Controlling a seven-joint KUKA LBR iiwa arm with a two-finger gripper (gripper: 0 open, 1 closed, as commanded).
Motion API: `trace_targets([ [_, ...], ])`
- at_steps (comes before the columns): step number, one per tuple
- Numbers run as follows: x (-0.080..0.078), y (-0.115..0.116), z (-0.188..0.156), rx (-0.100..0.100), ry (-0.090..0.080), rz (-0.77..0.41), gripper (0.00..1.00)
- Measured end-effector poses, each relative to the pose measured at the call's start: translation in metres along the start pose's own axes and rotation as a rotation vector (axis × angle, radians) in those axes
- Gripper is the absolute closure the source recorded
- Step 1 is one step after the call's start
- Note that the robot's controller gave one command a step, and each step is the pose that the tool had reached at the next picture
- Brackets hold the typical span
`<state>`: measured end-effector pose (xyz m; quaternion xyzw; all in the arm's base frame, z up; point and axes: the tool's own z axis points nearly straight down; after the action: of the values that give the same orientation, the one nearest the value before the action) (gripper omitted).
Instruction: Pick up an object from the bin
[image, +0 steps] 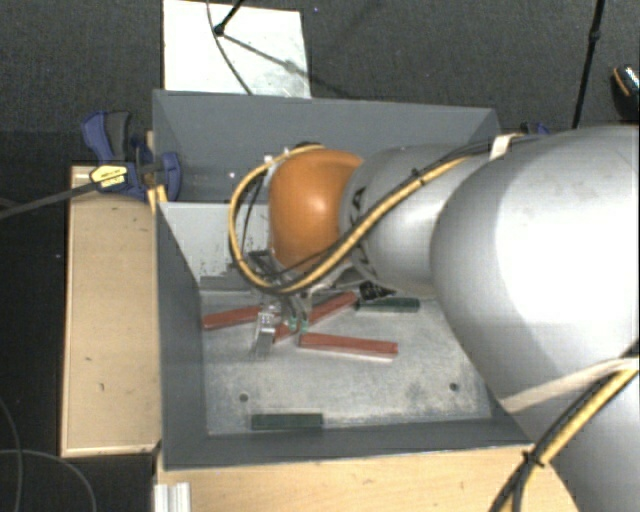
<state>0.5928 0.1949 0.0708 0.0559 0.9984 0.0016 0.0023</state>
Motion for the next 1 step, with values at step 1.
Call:
trace_targets([
  [1,0.0045,0.0156,0.0000,-0.001,-0.003,-0.026,0.00],
])
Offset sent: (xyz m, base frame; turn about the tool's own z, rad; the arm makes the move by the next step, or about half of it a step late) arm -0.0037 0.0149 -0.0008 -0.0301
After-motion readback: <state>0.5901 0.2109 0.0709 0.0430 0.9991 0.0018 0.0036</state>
